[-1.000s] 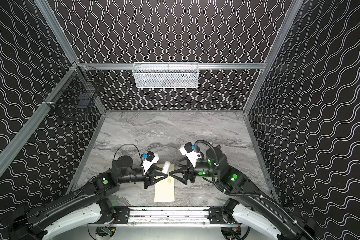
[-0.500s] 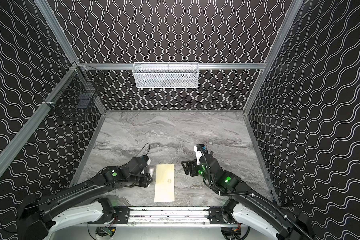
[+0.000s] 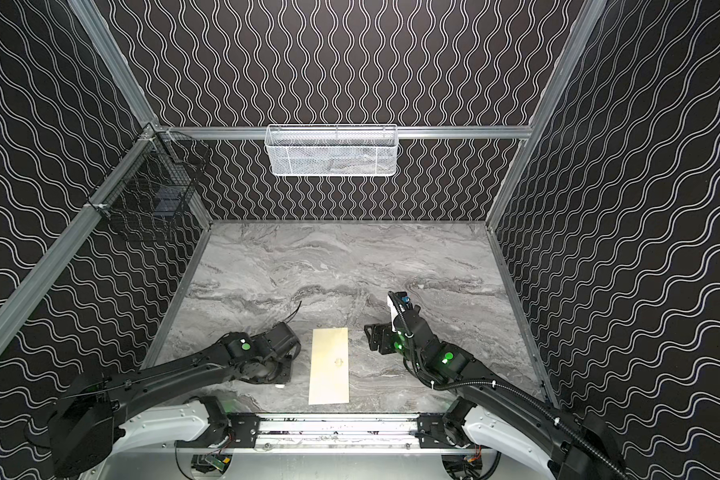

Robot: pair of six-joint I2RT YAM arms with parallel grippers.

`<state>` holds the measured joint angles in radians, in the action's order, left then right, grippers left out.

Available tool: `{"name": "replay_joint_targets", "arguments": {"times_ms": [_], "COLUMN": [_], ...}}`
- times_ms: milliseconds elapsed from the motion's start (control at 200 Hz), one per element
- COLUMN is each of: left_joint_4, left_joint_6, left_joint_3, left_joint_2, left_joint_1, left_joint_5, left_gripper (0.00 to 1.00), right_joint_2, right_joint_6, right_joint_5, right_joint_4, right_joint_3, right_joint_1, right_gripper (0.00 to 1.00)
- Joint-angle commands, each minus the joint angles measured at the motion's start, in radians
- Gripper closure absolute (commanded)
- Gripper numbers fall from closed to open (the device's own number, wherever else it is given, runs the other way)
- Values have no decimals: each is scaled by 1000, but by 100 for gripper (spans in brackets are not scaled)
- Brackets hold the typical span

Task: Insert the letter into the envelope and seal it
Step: 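Lower the capped glue stick upright onto the table and open the left gripper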

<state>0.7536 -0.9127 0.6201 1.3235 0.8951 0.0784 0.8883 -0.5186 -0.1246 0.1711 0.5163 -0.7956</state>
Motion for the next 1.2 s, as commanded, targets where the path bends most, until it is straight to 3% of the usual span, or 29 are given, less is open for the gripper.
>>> {"name": "replay_joint_targets", "arguments": {"times_ms": [0,365,571,936,1196], "left_joint_4": [-7,-46,-78,-91,-104], "left_joint_6": [-40,-67,-67,-63,-57], "left_joint_3": [-7,-35,-59,-85,-94], "left_joint_2": [26,83,82,85,83], "left_joint_1": [0,8,9,8,9], "left_joint_5": [18,-12,-30,-47,-52], "left_gripper": [100,99,89,63,62], "right_joint_2": [10,58,57,75,80], "right_joint_6": [-12,0,7,13,0], "right_joint_5": [0,39,37,80,95], "right_joint_4": [-47,-59,-70,-82,-94], "right_joint_3": [0,5,4,9,3], "right_joint_1": [0,0,-1,-1,-1], "right_gripper": [17,17,16,17,18]}}
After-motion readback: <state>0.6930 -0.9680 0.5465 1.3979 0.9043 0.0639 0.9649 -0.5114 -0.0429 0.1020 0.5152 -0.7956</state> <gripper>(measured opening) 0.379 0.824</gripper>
